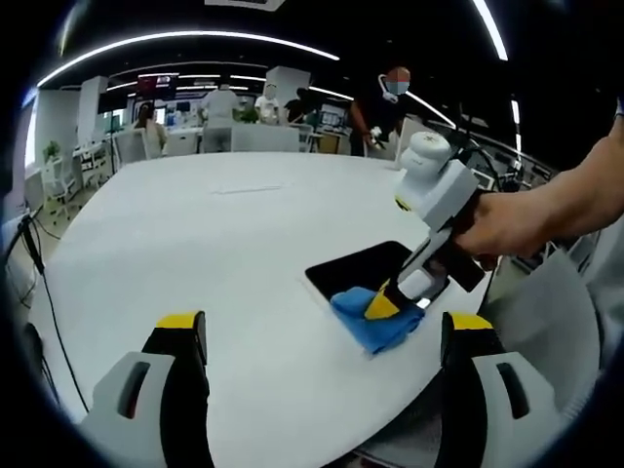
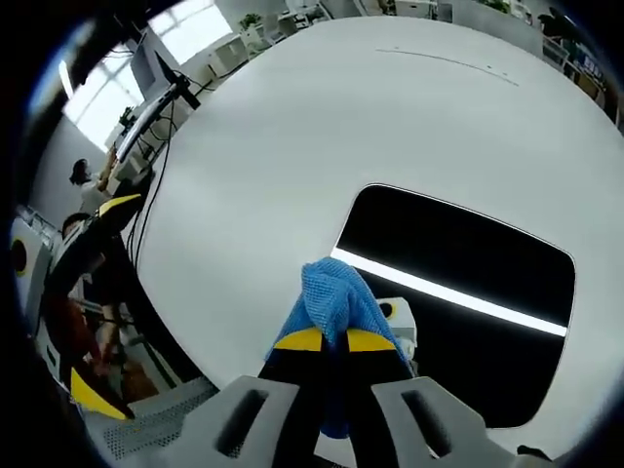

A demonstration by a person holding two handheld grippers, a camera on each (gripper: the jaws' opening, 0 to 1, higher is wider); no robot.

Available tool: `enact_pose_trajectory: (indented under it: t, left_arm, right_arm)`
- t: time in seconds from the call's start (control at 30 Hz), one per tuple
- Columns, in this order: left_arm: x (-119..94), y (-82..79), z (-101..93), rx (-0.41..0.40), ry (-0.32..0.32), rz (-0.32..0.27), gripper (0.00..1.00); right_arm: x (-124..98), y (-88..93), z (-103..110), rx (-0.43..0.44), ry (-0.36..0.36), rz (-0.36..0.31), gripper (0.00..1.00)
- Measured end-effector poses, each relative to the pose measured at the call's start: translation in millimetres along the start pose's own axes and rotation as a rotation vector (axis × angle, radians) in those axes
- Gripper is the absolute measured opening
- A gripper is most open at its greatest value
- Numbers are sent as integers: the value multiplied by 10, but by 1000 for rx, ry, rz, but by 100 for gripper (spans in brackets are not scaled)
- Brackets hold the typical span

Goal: Wipe the mirror surface with the cleaning cloth until all visible marks leave the cleaned area.

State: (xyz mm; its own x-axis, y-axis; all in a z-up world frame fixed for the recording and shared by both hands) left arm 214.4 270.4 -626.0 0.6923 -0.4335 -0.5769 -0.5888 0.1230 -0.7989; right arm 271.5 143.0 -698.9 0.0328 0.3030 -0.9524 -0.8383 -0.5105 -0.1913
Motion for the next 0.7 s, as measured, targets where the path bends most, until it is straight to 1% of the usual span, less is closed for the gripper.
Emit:
enact_pose_trajectory:
  t: [0.07, 0.17, 0.27, 0.33, 0.43, 0.5, 0.7]
  left_arm:
    - [4, 34, -29, 13, 14, 15, 99]
    - [15, 62, -31, 33, 6, 30, 99]
    - [19, 54, 4, 12, -1, 27, 99]
    - [22, 51, 12, 6, -1, 23, 99]
    - [39, 52, 25, 5, 1, 36, 99]
    - [39, 31, 21, -13, 6, 29, 99]
    - [37, 32, 55, -11, 9, 29, 99]
  right_arm:
    - [-14, 6, 7, -8, 2, 4, 0]
    - [-14, -5, 0, 7, -1, 10, 0]
    - [-3, -47, -20, -6, 10, 3, 0]
    - [-13, -63, -36, 14, -4, 3, 0]
    - [-8, -117, -82, 22, -1, -2, 0]
    - [5, -162, -113, 27, -1, -5, 0]
    - [28, -259, -139, 25, 7, -2, 0]
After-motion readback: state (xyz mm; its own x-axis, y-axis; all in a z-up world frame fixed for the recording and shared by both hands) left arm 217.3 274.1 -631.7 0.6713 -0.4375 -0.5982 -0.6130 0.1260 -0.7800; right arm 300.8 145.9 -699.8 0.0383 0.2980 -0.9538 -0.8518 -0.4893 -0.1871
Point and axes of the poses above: the point that each gripper's makers call its tool centre point, and the gripper's own axes: x roughly forward along the fingers, z roughly to its left, y roughly out of its underside, the point moved 4 cm from there along -x, roughly backward along the fingers, and after that the axes turned 10 degrees about z, right-handed, at the moved point
